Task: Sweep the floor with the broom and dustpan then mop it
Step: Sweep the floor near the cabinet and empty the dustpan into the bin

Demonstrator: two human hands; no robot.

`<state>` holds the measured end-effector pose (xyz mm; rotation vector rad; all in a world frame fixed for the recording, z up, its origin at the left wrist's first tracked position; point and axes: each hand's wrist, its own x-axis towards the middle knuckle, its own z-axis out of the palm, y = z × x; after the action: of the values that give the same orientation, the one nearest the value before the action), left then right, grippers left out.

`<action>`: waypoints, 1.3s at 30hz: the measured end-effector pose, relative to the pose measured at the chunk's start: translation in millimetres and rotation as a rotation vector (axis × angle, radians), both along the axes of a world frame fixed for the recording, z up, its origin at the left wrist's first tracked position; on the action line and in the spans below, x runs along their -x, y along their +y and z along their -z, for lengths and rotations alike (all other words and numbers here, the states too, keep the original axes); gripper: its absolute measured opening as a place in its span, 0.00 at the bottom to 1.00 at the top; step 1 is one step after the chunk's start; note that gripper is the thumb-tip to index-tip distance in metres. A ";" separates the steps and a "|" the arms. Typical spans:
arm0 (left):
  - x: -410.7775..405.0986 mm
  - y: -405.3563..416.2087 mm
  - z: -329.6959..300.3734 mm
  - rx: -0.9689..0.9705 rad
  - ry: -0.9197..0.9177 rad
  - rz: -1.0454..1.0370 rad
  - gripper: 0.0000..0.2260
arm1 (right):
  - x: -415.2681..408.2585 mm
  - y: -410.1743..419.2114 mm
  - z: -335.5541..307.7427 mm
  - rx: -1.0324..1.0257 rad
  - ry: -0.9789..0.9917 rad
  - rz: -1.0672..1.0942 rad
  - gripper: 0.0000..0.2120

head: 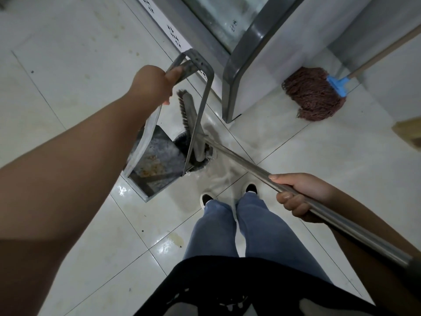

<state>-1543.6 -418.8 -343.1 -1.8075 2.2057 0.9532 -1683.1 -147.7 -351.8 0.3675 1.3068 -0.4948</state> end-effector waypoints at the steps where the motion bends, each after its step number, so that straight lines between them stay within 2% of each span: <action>1: -1.5 -0.6 -0.1 0.013 -0.001 -0.009 0.24 | 1.7 0.7 -2.8 -0.006 0.011 0.009 0.17; 3: -6.2 -2.5 -1.5 0.019 -0.013 -0.014 0.25 | 4.3 0.4 -7.1 -0.018 0.010 -0.004 0.21; 5: -13.2 -2.5 -3.8 -0.025 0.006 -0.061 0.15 | 4.5 -2.8 -10.7 -0.033 -0.011 -0.036 0.27; 6: -18.9 -1.7 -4.2 -0.035 0.057 -0.119 0.12 | 4.2 -5.5 -11.6 -0.026 -0.012 -0.037 0.25; 9: -43.8 -3.8 -3.3 -0.035 0.098 -0.140 0.16 | 1.5 -17.2 -9.5 0.031 -0.008 0.028 0.14; 12: -67.7 -3.6 -6.7 0.035 0.084 -0.201 0.18 | -3.3 -25.8 -4.8 0.014 -0.074 0.058 0.20; 14: -78.8 0.4 -9.5 0.056 0.102 -0.255 0.22 | -7.2 -29.6 -5.6 -0.011 -0.106 0.075 0.17; 18: -98.9 10.9 -11.2 0.063 0.131 -0.318 0.25 | -10.2 -28.8 -11.4 0.024 0.047 -0.020 0.12; 22: -115.2 22.7 -23.1 0.083 0.158 -0.323 0.24 | -8.1 -15.6 -27.1 0.049 0.070 0.018 0.14; 26: -127.3 47.0 -38.7 0.078 0.268 -0.344 0.24 | 0.8 2.3 -41.3 0.036 0.089 -0.036 0.18; 33: -110.5 117.8 -58.3 0.120 0.401 -0.358 0.26 | 29.8 52.9 -55.0 0.113 0.147 -0.116 0.15; 39: -76.2 197.3 -54.1 -0.001 0.521 -0.387 0.24 | 69.6 128.8 -72.1 0.120 0.155 -0.124 0.18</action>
<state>-1467.4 -221.5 -288.9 -2.2371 2.1314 1.6658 -1752.8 -18.9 -279.7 0.1490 1.4324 -0.5021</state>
